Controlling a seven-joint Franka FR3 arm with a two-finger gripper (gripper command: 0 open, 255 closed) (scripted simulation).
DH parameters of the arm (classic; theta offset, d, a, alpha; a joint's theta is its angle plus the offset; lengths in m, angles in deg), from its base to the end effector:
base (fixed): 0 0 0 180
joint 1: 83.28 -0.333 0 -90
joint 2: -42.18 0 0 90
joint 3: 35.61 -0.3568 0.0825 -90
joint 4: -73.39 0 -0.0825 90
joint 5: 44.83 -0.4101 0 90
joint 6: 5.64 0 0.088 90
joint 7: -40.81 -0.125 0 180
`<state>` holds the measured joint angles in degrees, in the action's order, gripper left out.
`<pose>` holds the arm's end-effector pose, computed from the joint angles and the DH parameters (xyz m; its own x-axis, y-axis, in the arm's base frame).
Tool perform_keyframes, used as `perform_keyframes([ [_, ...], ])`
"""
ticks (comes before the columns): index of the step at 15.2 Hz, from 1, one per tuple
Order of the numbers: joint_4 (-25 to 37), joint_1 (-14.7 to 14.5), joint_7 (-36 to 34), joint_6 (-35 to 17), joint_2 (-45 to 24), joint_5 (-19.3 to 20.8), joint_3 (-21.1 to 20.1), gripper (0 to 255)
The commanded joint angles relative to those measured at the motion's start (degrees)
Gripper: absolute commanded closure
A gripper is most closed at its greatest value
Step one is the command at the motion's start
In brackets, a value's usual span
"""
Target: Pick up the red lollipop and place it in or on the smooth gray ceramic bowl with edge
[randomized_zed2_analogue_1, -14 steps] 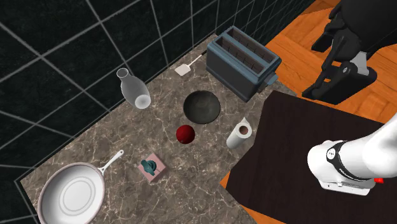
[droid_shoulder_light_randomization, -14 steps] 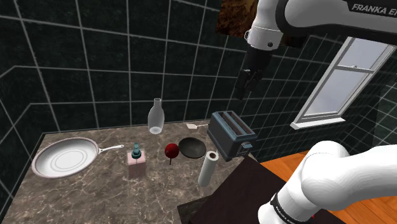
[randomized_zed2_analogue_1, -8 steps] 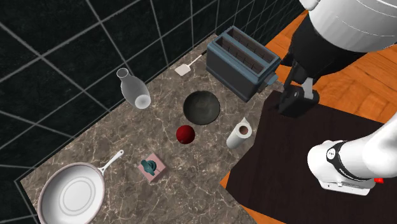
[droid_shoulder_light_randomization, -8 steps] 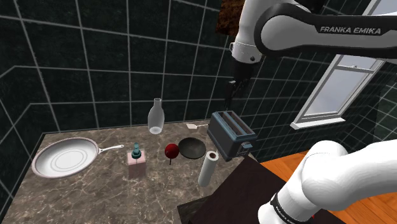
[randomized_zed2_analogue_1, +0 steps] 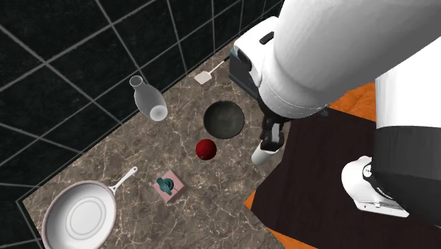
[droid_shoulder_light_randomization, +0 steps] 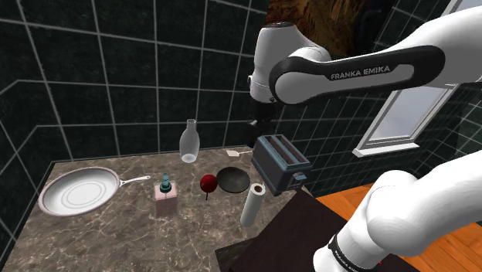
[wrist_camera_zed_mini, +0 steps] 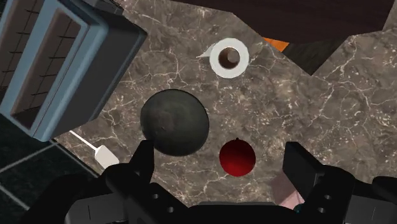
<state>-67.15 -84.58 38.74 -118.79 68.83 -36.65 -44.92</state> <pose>0.4040 0.0672 0.4712 0.9824 0.1859 -0.0186 0.1858 -0.9616 0.2021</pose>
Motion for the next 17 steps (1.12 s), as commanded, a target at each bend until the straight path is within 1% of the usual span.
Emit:
perform_keyframes([
  [1, -0.4, 0.0, -0.6, -4.2, -3.7, 1.5, -1.0, 0],
  [5, 0.2, 0.3, -2.5, -11.2, -11.6, 5.6, -3.0, 0],
  [8, 1.6, 0.6, -4.8, -15.7, -18.1, 9.9, -4.4, 0],
  [13, 5.6, 0.6, -10.1, -21.4, -29.5, 19.2, -5.7, 0],
  [17, 10.2, -0.8, -14.6, -24.1, -38.9, 27.4, -5.2, 0],
])
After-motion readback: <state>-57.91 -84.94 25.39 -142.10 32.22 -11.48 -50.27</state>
